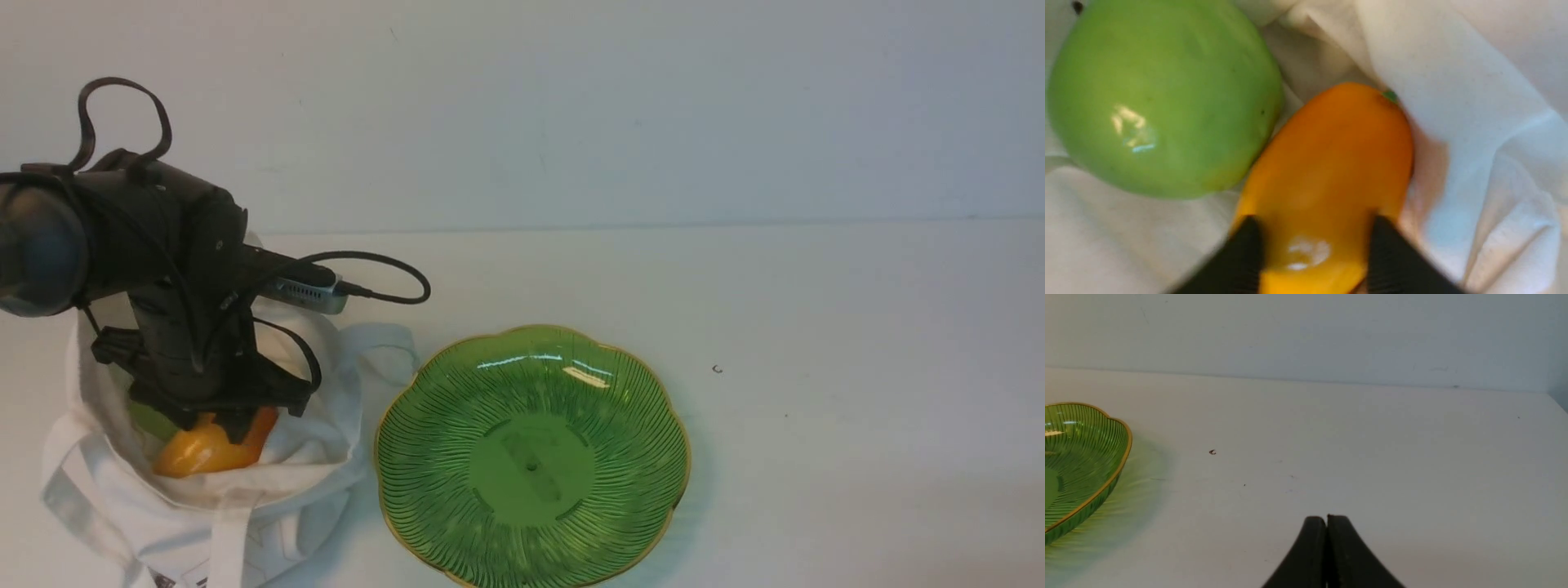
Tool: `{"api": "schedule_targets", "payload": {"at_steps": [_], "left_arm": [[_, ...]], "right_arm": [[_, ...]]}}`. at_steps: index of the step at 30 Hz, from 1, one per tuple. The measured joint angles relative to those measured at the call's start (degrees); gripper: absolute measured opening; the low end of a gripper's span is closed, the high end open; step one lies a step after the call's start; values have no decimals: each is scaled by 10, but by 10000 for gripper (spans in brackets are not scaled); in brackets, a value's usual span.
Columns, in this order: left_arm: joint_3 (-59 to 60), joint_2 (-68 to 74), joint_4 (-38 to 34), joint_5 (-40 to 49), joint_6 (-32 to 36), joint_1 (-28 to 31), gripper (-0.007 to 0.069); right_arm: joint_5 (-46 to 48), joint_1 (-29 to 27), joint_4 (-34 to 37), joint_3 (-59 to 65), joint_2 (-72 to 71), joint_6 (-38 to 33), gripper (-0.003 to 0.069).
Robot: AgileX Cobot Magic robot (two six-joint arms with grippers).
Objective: Take the fruit out of the cloth bag on the white table and place them on a plate.
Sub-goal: 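Reach into the cloth bag and grasp the fruit inside with the left gripper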
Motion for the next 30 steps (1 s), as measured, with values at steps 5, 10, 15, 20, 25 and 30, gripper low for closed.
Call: {"api": "schedule_targets", "payload": {"at_steps": [5, 10, 15, 20, 25, 30], "left_arm": [[0, -6, 1, 0, 0, 0, 11], [0, -6, 7, 0, -1, 0, -6], [0, -6, 11, -1, -18, 0, 58], [0, -6, 14, -10, -24, 0, 279], [0, -1, 15, -16, -26, 0, 483], [0, 31, 16, -16, -26, 0, 551]], "right_arm": [[0, 0, 0, 0, 0, 0, -15], [0, 0, 0, 0, 0, 0, -15], [0, 0, 0, 0, 0, 0, -15], [0, 0, 0, 0, 0, 0, -15], [0, 0, 0, 0, 0, 0, -15], [0, 0, 0, 0, 0, 0, -15]]}}
